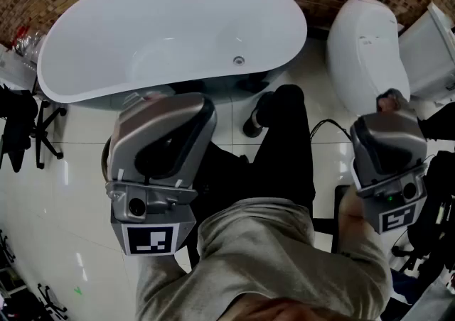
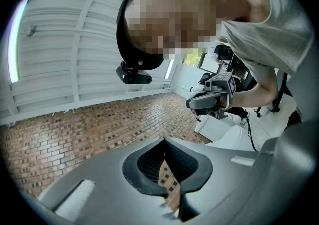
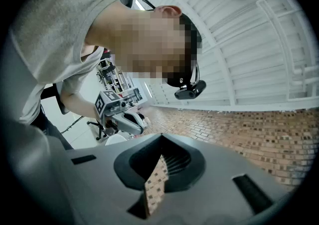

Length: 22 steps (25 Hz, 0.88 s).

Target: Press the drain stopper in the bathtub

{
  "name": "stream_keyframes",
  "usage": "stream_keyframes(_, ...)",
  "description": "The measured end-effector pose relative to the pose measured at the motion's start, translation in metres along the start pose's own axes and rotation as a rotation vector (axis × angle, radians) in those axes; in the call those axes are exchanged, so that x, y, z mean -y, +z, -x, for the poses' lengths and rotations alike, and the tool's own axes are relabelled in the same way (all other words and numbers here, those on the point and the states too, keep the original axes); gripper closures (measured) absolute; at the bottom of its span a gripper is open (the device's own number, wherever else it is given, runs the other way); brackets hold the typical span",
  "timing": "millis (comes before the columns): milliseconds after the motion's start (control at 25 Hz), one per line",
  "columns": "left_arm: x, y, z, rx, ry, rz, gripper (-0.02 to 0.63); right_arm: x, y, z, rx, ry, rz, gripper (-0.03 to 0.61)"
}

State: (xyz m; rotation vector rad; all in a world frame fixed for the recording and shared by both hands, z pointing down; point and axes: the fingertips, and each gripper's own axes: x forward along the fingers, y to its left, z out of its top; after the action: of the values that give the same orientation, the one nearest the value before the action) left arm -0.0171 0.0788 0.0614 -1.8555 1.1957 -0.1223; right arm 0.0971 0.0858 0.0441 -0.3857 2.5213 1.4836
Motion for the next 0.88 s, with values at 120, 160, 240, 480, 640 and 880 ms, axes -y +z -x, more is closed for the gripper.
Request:
stream_keyframes(120,0.001,-0.005,-0.003,-0.006,-0.001,0.000,0.604,-0.001,-0.008,0.000,-0.009,0.007,-0.007,0.578)
stream_keyframes(160,0.002,-0.006,-0.003,-0.008,-0.002,0.001,0.604,-0.001,-0.011,-0.001,-0.011,0.009,-0.010,0.578)
stream_keyframes(240,0.002,-0.009,-0.004,-0.014,-0.005,0.001,0.604,-0.002,-0.015,-0.002,-0.017,0.014,-0.017,0.578)
stream_keyframes(480,0.001,-0.023,-0.008,-0.041,-0.012,0.018,0.604,-0.005,-0.034,-0.008,-0.049,0.034,-0.054,0.578)
stream_keyframes(640,-0.002,-0.035,-0.010,-0.062,-0.012,0.038,0.604,-0.008,-0.051,-0.013,-0.080,0.047,-0.081,0.578)
stream_keyframes(880,-0.009,-0.058,-0.011,-0.103,-0.006,0.073,0.604,-0.013,-0.079,-0.019,-0.129,0.061,-0.126,0.578)
